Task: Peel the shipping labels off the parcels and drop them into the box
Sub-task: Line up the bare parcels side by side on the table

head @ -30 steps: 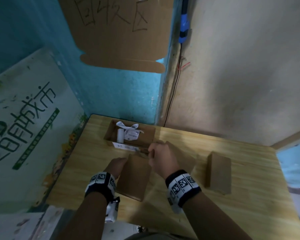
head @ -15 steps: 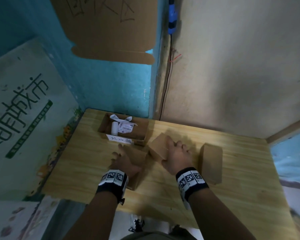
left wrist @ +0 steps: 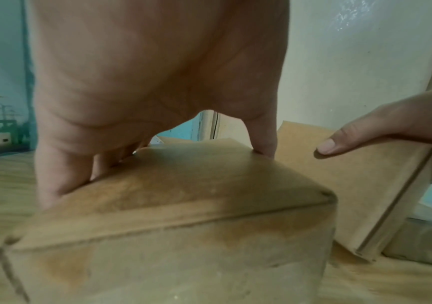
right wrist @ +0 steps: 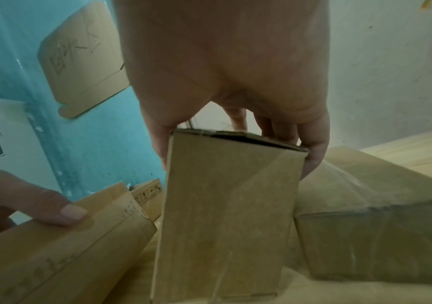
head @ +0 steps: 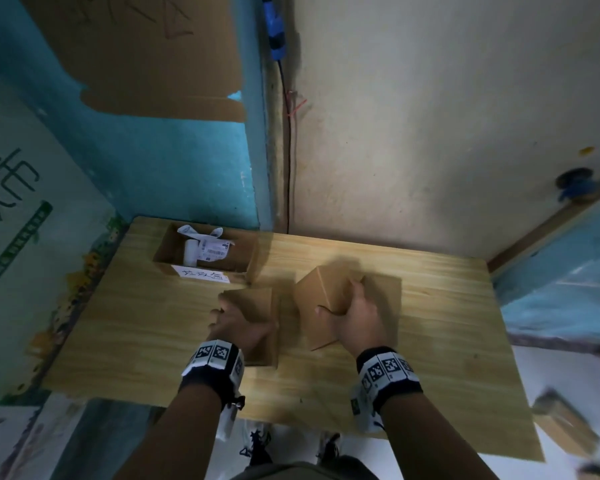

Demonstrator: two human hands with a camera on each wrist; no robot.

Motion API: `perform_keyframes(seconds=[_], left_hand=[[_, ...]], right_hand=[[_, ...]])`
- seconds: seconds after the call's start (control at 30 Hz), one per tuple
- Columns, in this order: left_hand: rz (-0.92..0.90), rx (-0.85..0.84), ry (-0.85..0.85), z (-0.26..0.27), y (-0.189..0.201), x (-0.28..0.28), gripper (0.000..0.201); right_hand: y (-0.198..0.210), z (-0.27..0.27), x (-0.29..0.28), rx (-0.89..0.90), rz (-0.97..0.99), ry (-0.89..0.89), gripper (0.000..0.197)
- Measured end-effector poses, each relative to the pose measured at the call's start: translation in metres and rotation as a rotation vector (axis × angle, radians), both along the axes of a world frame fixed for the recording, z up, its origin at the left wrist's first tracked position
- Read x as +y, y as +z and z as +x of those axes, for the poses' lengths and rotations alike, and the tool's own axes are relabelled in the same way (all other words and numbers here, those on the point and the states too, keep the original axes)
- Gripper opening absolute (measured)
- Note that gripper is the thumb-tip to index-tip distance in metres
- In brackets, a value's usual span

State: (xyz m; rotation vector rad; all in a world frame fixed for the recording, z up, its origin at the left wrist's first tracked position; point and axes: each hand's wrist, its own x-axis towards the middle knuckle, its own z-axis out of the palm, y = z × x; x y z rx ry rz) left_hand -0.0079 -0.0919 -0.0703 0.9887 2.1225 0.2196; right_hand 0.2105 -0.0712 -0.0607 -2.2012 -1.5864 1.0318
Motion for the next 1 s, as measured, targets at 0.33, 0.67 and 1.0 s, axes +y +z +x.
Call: perform_keyframes(seconds=[0.33,0.67,1.0], left_hand=[[0.028,0.061,-0.038,0.045,0.003,0.006,0.136],[0.032,0.138,-0.03,0.063,-0.002,0.005,0.131],[0.081,-0.056,-0.035,0.058,-0.008,0.015,0.117]], right_hand=[[-0.011,0.048,-0.016,0.114,0.014,-0.106,0.1],[-0.028,0.049,-0.032,0.401,-0.041,-0.135,0.09],[-0.034,0.042,-0.031,0.269,-0.083,-0.047,0.046]])
